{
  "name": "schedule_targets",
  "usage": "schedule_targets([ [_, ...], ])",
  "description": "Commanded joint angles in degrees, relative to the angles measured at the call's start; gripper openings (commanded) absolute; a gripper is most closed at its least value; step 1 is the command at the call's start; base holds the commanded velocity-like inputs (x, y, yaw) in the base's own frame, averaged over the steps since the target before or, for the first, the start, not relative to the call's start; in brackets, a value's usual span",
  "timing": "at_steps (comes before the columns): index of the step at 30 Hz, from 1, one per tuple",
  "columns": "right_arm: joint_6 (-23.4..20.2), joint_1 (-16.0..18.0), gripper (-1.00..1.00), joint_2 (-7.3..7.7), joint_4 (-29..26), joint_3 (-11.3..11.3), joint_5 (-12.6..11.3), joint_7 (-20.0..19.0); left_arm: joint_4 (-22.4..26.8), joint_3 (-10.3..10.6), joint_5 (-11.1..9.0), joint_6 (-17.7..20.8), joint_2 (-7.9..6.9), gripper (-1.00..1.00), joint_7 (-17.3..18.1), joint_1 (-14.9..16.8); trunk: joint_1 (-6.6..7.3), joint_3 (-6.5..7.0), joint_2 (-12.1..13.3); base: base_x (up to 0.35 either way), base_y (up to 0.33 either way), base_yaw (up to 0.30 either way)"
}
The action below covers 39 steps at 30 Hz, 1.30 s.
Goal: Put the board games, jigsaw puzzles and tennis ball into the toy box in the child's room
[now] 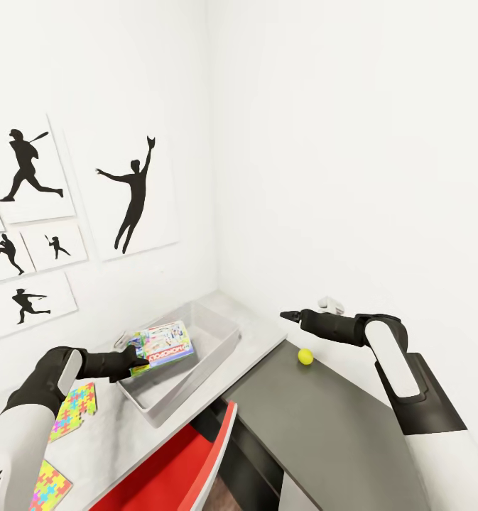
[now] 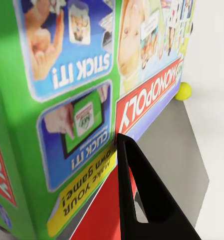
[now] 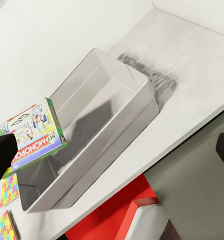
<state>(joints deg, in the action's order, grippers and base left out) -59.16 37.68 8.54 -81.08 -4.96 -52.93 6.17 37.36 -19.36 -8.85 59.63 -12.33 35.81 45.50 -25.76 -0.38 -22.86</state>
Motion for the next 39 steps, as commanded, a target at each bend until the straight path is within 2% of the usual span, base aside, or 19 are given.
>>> schedule_targets([
  [1, -0.08, 0.03, 1.0, 0.05, -0.04, -0.07, -0.6, 0.6, -0.01, -0.15, -0.17, 0.37, 0.02, -1.0, 0.14, 0.03, -0.03, -0.04, -0.06, 0.0, 0.0, 0.0],
  [3, -0.08, 0.03, 1.0, 0.06, -0.04, -0.06, -0.6, 0.6, -0.01, -0.15, -0.19, 0.37, 0.03, -1.0, 0.14, 0.03, -0.03, -0.04, -0.06, 0.0, 0.0, 0.0],
  [4, -0.08, 0.03, 1.0, 0.06, -0.04, -0.06, -0.6, 0.6, -0.01, -0.15, -0.19, 0.37, 0.03, 1.0, 0.14, 0.05, -0.03, -0.04, -0.06, 0.0, 0.0, 0.0],
  [22, -0.08, -0.01, 1.0, 0.09, -0.04, -0.06, -0.6, 0.6, 0.04, -0.15, -0.53, 0.37, -0.26, 1.0, 0.22, 0.55, -0.03, -0.04, -0.06, 0.0, 0.0, 0.0],
  [25, -0.08, -0.04, 1.0, 0.13, -0.04, -0.05, -0.6, 0.6, 0.07, -0.15, -2.31, 0.37, -0.52, 1.0, 0.43, 0.55, -0.03, -0.04, -0.06, 0.0, 0.0, 0.0],
  [27, -0.08, -0.07, 1.0, 0.14, -0.04, -0.05, -0.64, 0.6, 0.16, -0.09, -4.5, 0.37, -0.74, 1.0, 0.56, 0.56, -0.03, -0.04, -0.06, 0.0, 0.0, 0.0],
  [29, -0.08, -0.11, 1.0, 0.17, -0.04, -0.05, -0.67, 0.6, 0.62, 0.02, -7.86, 0.37, -1.22, 1.0, 0.83, 0.56, -0.03, -0.04, -0.06, 0.0, 0.0, 0.0],
  [32, -0.08, -0.21, 1.0, 0.31, -0.07, -0.05, -0.72, 0.55, 0.97, 0.18, -10.46, 0.37, -2.34, 1.0, 1.58, 0.56, -0.03, -0.04, -0.06, 0.0, 0.0, 0.0],
  [33, -0.08, -0.25, 1.0, 0.35, -0.08, -0.05, -0.73, 0.54, 1.02, 0.24, -10.87, 0.37, -2.71, 1.0, 2.12, 0.56, -0.03, -0.04, -0.06, 0.0, 0.0, 0.0],
  [36, -0.31, -0.48, 1.0, 0.56, -0.13, -0.05, -0.78, 0.46, 1.46, 0.61, -11.88, 0.37, -5.01, 1.0, 7.92, 0.56, -0.03, -0.04, -0.06, 0.0, 0.0, 0.0],
  [39, -0.66, -0.74, 1.0, 0.69, -0.38, 0.05, -0.83, 0.34, 2.35, 1.94, -11.95, 0.37, -7.72, 1.0, 16.65, 0.52, -0.03, -0.01, -0.06, 0.0, 0.0, -0.006],
])
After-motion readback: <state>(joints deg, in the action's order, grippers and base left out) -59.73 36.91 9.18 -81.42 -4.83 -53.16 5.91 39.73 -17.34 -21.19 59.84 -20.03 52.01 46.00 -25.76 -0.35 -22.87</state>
